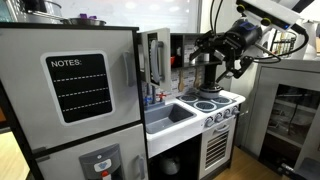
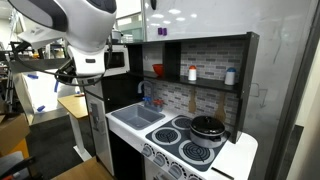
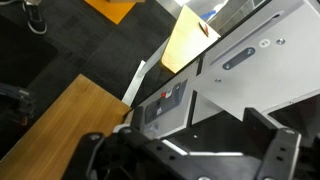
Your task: Open the microwave drawer.
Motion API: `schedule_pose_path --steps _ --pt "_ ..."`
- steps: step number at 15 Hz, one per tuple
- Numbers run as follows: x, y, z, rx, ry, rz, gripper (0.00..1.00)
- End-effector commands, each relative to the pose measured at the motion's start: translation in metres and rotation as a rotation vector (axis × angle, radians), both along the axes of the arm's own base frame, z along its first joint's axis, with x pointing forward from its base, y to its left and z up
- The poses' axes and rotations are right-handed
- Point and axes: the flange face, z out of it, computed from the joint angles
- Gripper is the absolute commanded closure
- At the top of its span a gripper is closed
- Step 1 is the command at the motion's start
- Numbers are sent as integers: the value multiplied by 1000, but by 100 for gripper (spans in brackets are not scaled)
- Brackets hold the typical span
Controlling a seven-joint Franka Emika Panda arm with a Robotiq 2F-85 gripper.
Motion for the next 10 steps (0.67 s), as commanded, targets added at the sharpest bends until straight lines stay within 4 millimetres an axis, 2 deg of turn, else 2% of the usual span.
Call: schedule_pose_path --steps 1,5,10 --pt "-1 6 17 -133 -53 51 0" --pt "1 10 36 -271 -113 115 0" --pt "14 16 57 -426 -184 191 0"
